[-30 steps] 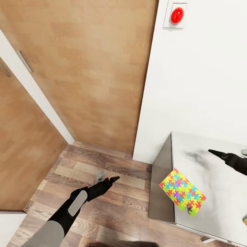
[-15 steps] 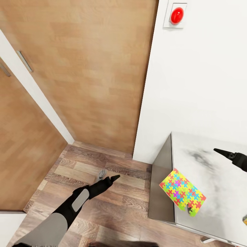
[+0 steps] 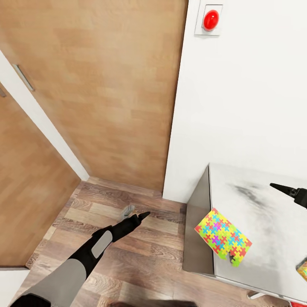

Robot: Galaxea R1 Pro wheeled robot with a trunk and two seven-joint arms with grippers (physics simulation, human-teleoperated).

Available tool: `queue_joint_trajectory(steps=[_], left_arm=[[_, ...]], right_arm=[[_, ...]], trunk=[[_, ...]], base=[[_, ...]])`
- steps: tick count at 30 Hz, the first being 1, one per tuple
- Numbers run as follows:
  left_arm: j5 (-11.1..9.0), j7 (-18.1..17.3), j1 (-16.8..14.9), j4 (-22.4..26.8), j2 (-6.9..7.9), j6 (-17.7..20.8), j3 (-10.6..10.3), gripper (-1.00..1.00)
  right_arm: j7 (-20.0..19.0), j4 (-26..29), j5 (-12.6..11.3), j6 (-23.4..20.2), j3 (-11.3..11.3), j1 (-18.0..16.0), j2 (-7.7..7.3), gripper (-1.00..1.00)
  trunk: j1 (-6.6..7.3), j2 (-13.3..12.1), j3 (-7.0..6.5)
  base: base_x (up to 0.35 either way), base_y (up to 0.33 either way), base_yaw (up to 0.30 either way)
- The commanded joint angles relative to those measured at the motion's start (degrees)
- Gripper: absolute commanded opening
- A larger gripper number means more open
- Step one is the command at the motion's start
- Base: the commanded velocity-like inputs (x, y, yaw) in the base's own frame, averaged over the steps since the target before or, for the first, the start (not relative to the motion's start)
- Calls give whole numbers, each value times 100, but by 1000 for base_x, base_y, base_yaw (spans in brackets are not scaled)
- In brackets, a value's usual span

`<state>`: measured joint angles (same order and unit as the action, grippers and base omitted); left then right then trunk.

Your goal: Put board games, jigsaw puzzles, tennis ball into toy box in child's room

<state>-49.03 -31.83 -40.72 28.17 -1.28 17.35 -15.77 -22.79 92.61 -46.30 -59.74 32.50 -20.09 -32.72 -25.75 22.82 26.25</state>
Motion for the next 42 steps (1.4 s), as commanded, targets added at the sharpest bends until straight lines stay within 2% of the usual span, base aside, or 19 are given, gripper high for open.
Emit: queue_joint_trajectory(steps=[1, 14, 28, 42], left_arm=[[-57, -44, -11, -6, -8, 12, -16, 100], [-8, -211, -36, -27, -90, -103, -32, 100], [156, -214, -41, -56, -133, -124, -32, 100], [187, -203, -41, -167, -188, -126, -24, 100]], right_arm=[[-63, -1, 55, -26, 8, -6, -9, 100], [-75, -3, 53, -26, 16, -4, -39, 100], [-77, -6, 58, -26, 19, -4, -49, 100], [-79, -6, 55, -26, 21, -3, -50, 100]], trunk=[[-3, 9, 6], [-3, 9, -19], [-3, 9, -48], [-3, 9, -57]], base=[[0, 0, -186], [0, 0, -226], [0, 0, -235], [0, 0, -71]])
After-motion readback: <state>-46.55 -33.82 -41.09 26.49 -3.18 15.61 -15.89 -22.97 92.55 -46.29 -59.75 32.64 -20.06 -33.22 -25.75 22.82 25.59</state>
